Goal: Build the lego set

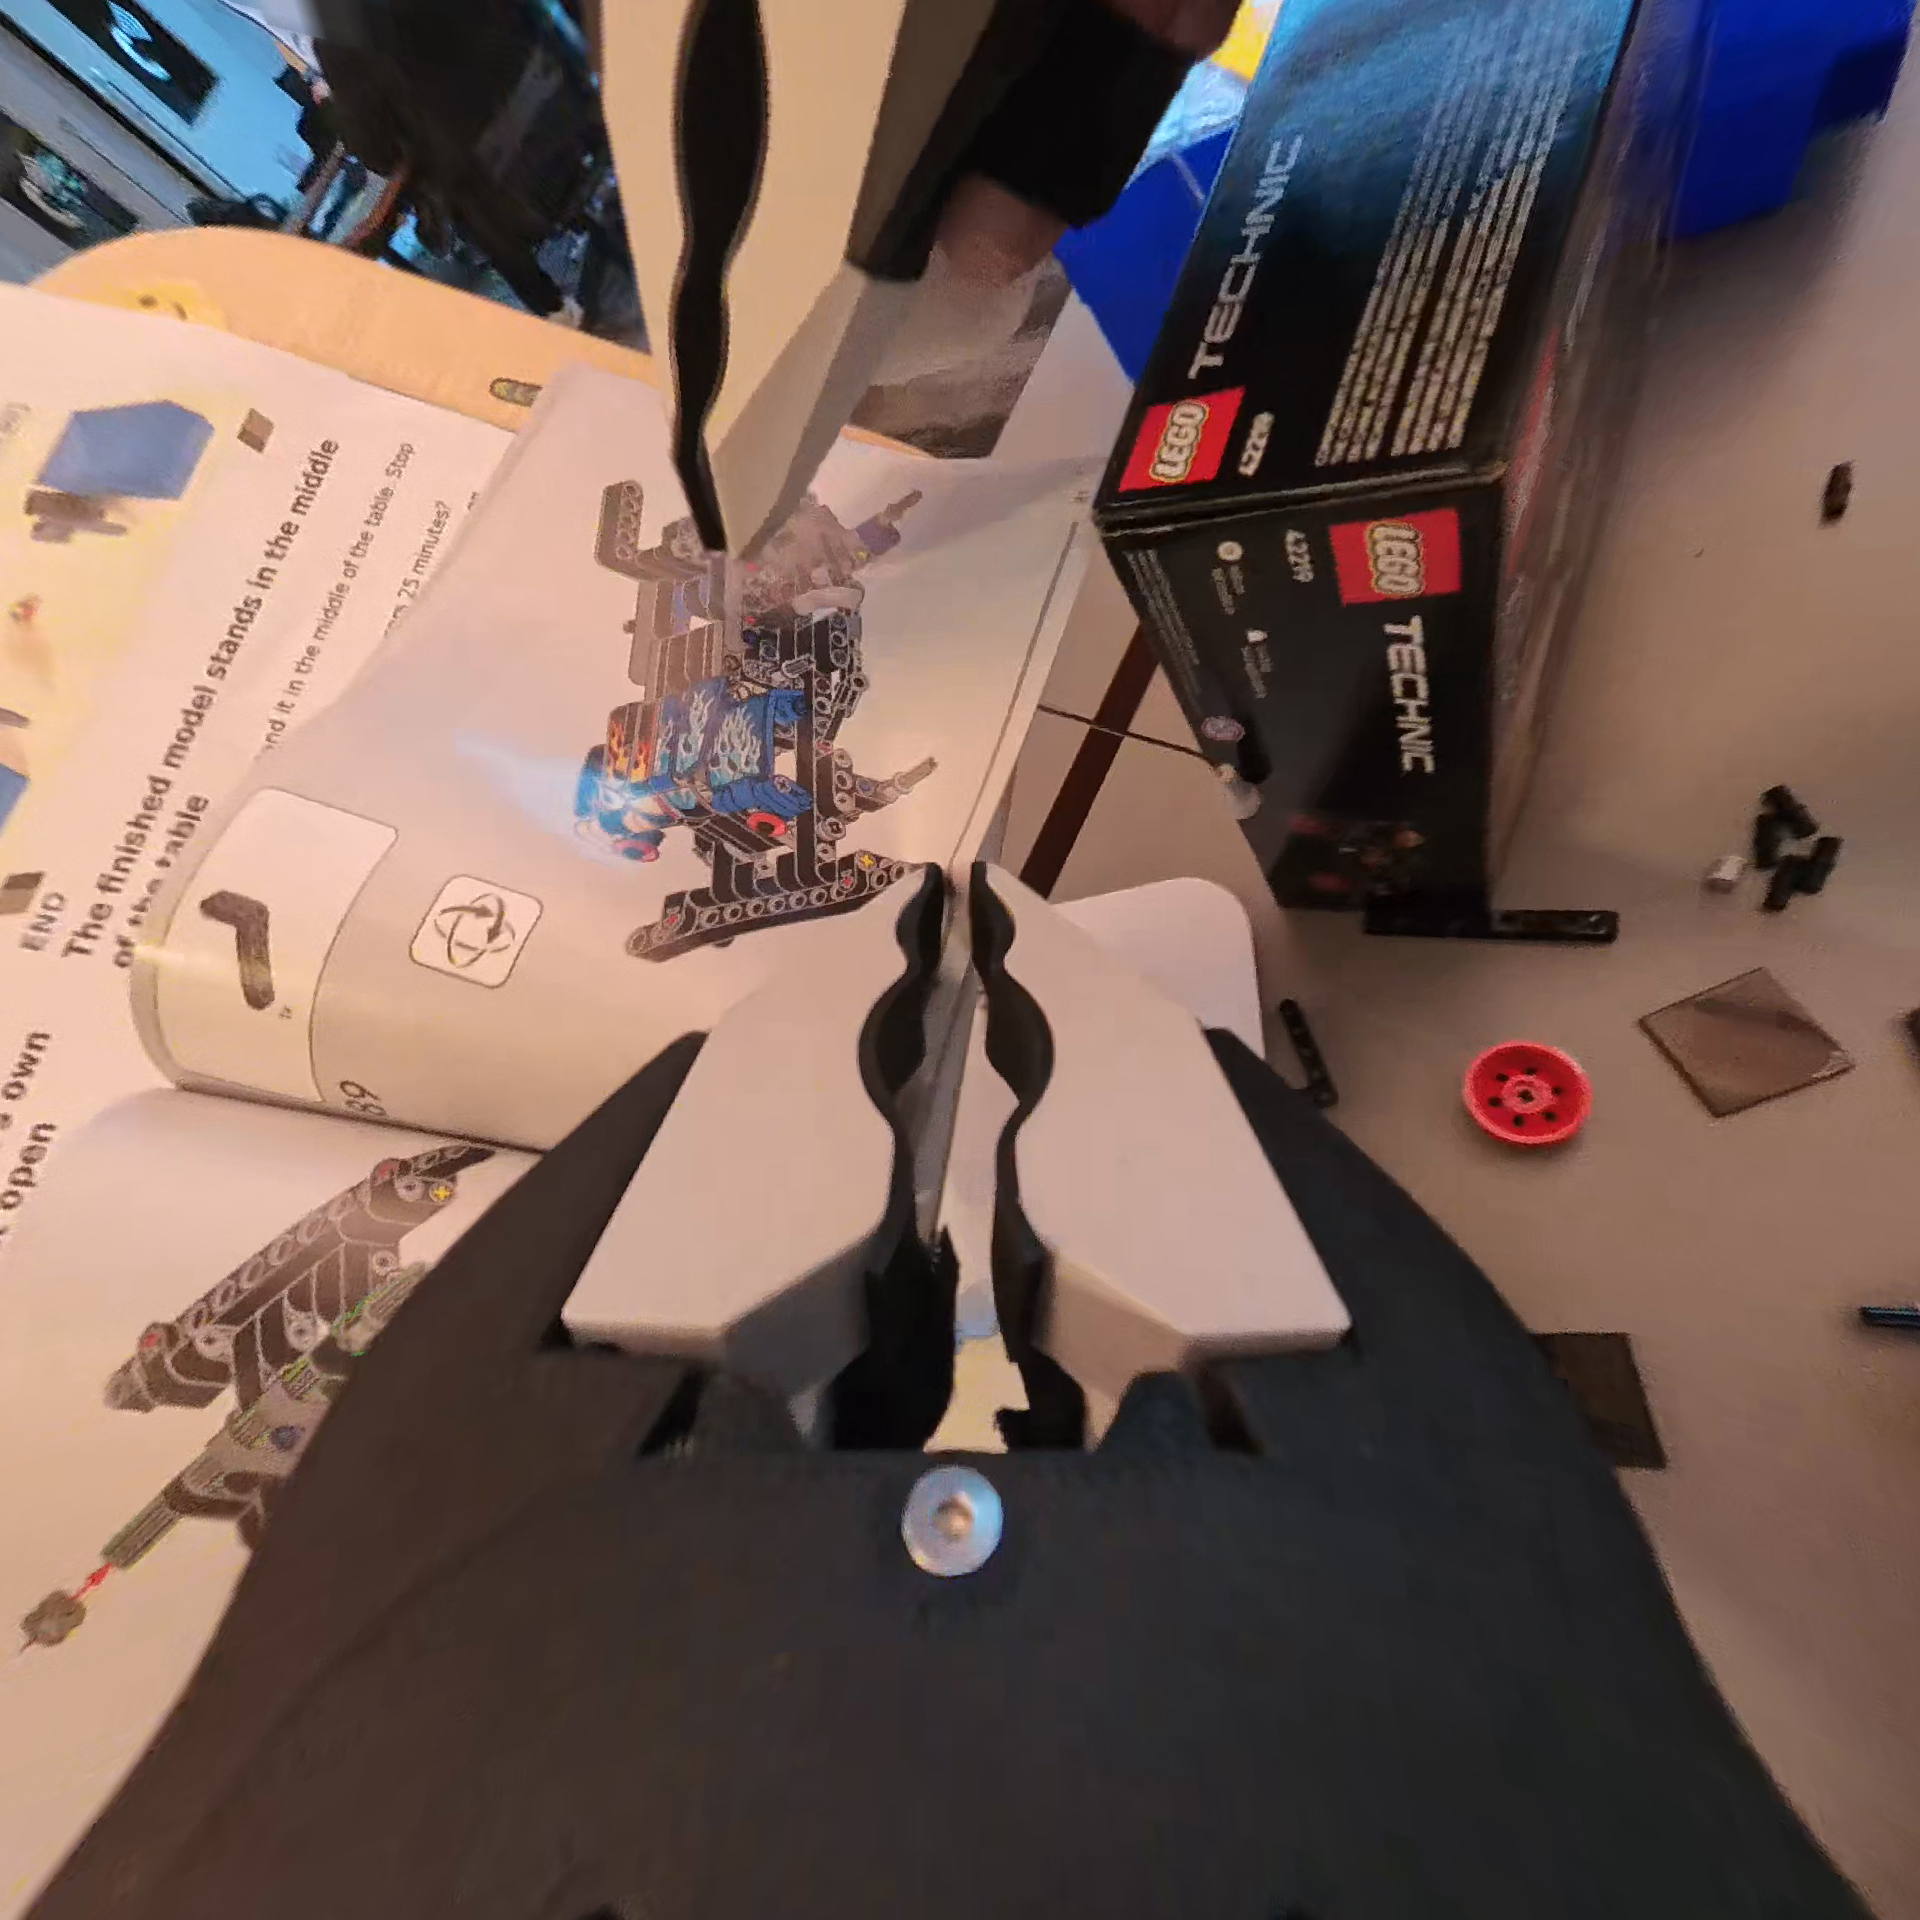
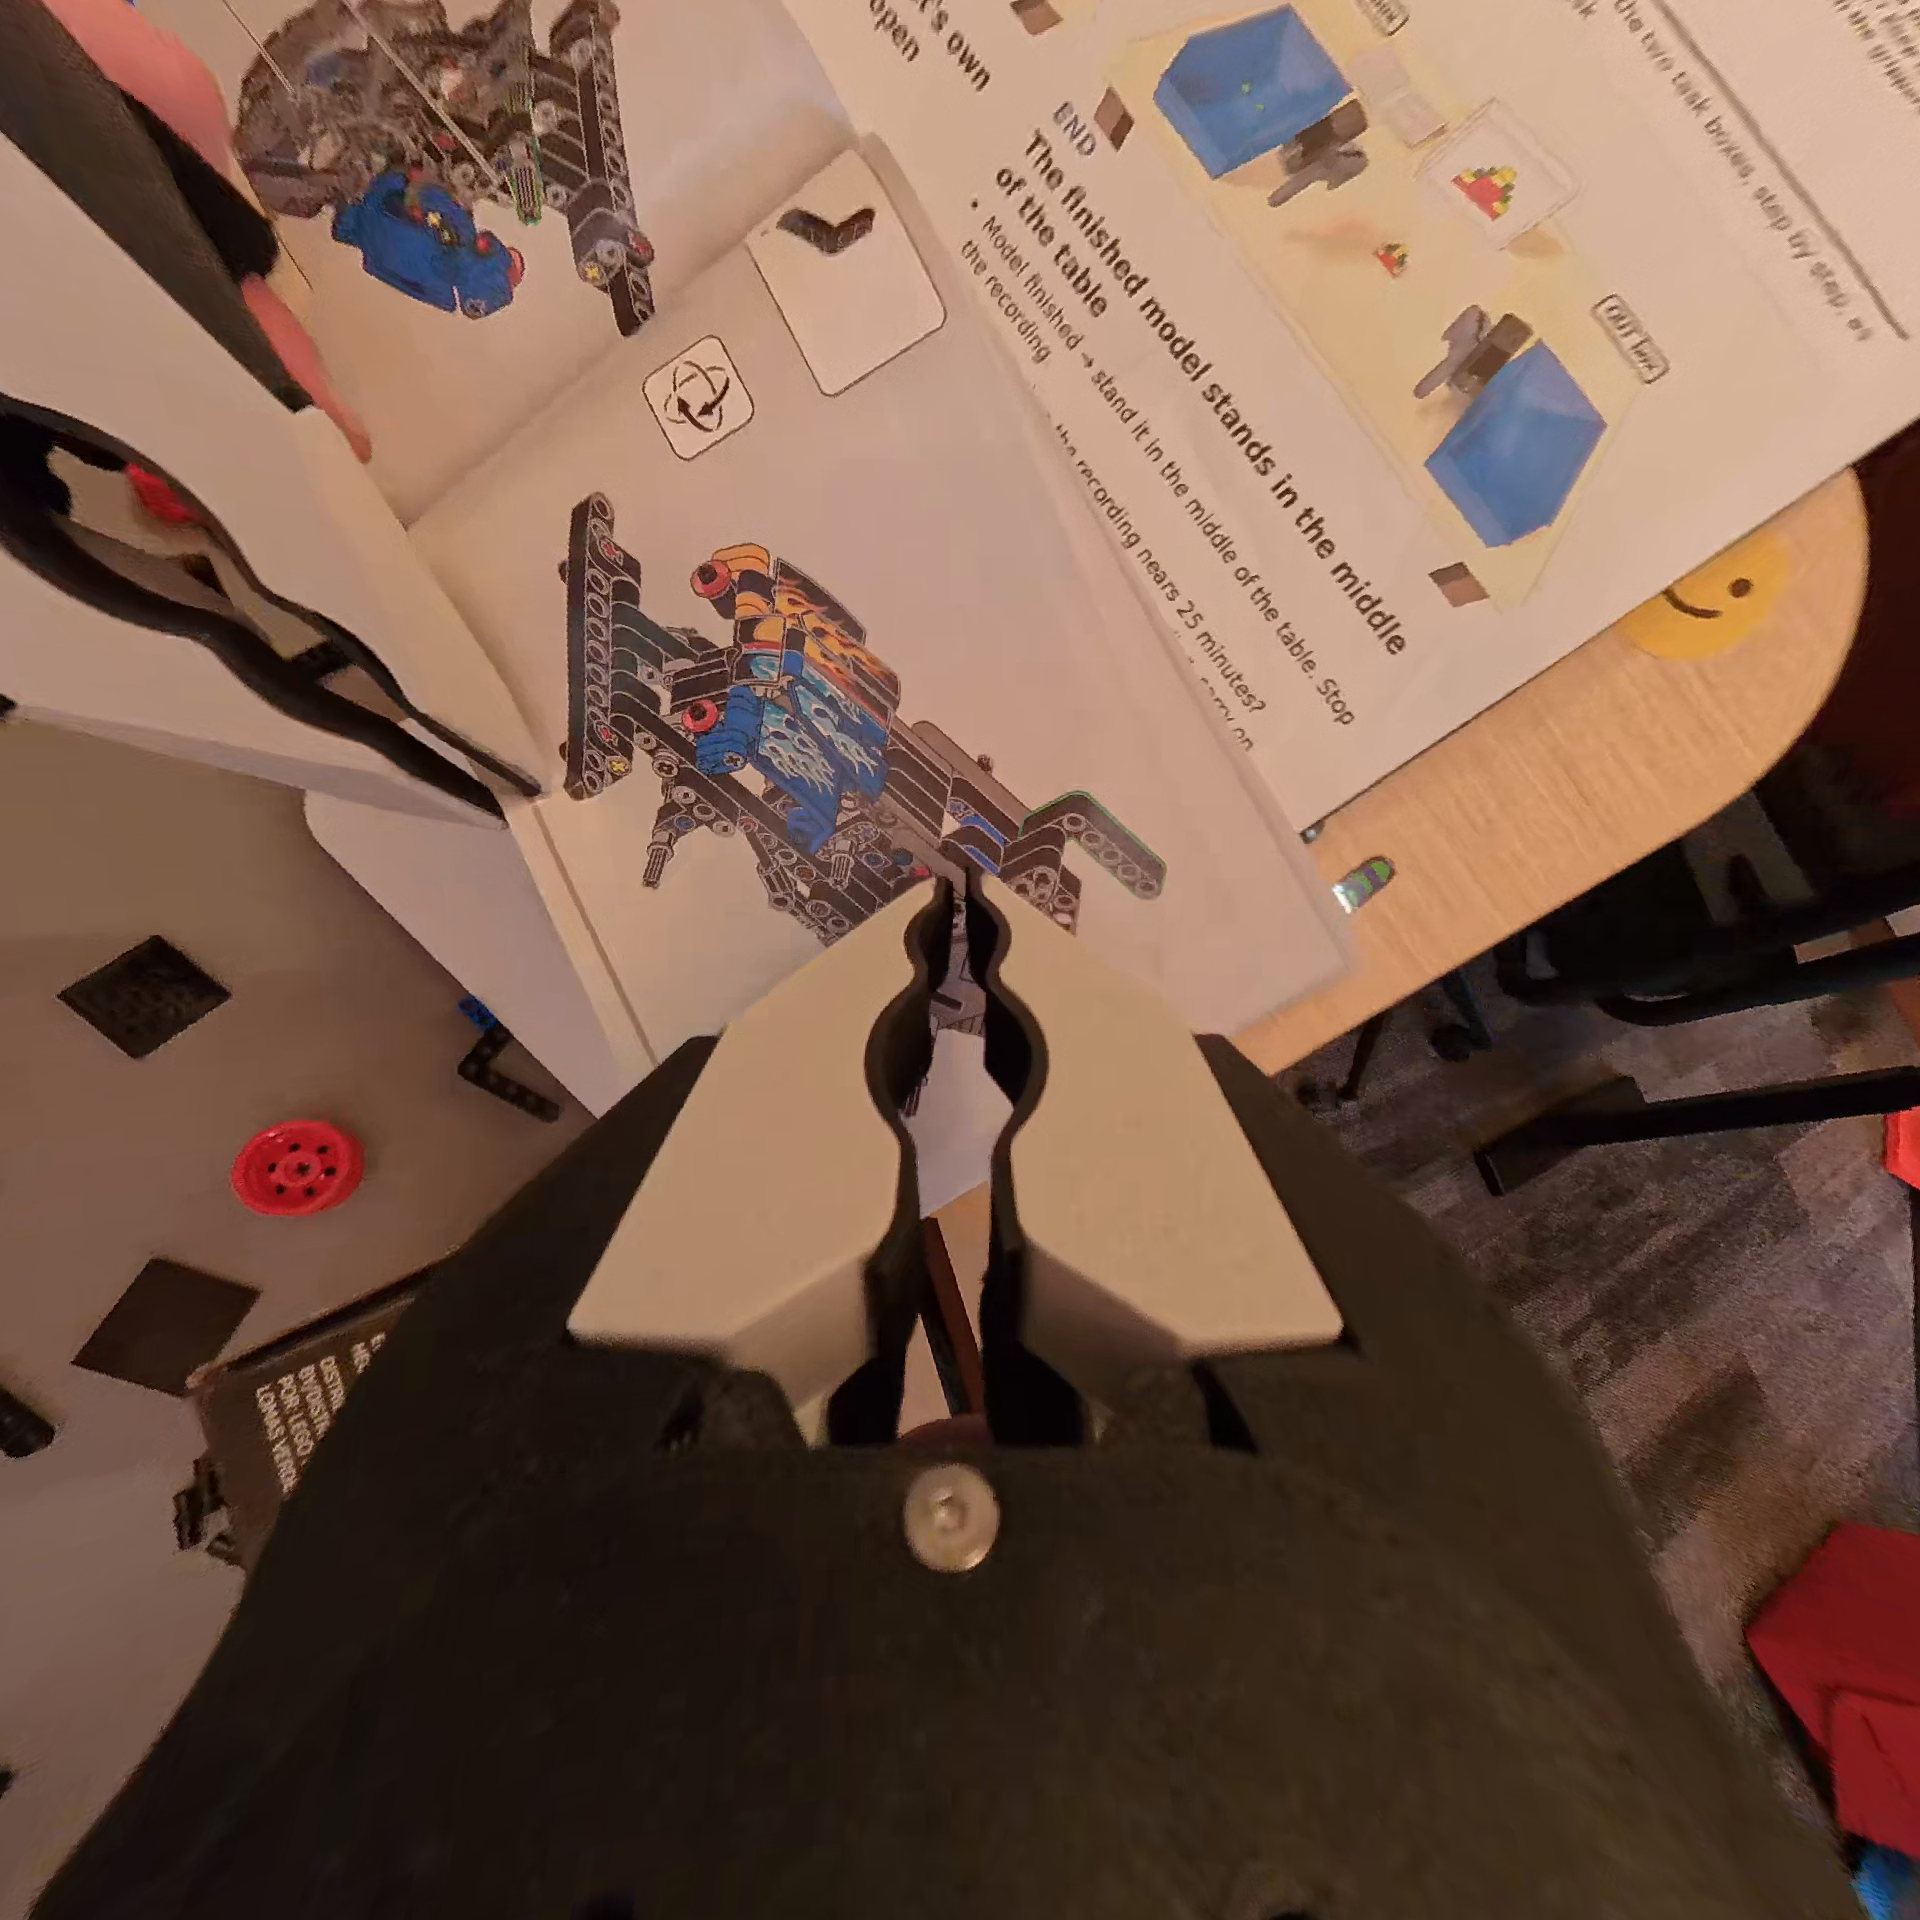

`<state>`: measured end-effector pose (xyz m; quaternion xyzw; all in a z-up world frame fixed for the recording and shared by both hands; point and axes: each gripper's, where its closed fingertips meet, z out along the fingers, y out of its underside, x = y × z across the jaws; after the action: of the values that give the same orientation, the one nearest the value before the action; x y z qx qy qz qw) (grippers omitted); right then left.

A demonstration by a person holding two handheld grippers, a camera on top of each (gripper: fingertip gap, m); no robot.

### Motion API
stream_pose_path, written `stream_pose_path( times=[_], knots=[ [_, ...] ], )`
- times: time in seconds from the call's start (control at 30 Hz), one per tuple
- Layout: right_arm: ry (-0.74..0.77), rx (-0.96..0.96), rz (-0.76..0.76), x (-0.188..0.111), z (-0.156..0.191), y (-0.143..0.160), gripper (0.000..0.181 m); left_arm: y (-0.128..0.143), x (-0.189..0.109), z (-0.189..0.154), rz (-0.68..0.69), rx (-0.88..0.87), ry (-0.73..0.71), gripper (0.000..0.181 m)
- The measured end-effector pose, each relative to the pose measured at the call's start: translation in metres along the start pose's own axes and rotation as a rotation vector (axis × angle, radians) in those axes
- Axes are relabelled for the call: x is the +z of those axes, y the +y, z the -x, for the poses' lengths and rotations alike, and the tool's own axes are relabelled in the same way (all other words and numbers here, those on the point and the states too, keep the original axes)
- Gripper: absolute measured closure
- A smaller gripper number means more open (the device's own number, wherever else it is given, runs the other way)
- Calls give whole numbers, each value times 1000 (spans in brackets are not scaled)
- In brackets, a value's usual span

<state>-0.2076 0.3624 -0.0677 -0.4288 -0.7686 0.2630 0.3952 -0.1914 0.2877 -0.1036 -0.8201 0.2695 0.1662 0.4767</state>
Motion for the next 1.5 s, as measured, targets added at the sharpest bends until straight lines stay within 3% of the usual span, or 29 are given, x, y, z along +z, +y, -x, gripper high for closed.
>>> stream_pose_path(
  times=[0.17, 0.37, 0.7, 0.9, 1.1, 1.37, 1.5],
  knots=[
    [2, 52, -69, -22, -4, -5, 176, -6, -3, -1, -63, -139, 79, 180],
    [-27, 98, -132, -58, 2, -4, 154, -14, -12, 1, -185, -301, 165, 181],
    [-162, 256, -127, -80, 33, 17, 128, -16, -17, -1, -246, -354, 193, 181],
    [-164, 256, -147, -73, 38, 11, 132, -17, -18, -2, -260, -351, 201, 181],
    [-131, 254, -171, -69, 33, 6, 158, -16, -19, -2, -271, -362, 211, 181],
    [-80, 204, -129, -65, 34, 10, 149, -17, -23, -1, -325, -438, 246, 181],
    [-65, 177, -106, -62, 35, 10, 153, -17, -25, 0, -340, -461, 256, 181]
  ],
)
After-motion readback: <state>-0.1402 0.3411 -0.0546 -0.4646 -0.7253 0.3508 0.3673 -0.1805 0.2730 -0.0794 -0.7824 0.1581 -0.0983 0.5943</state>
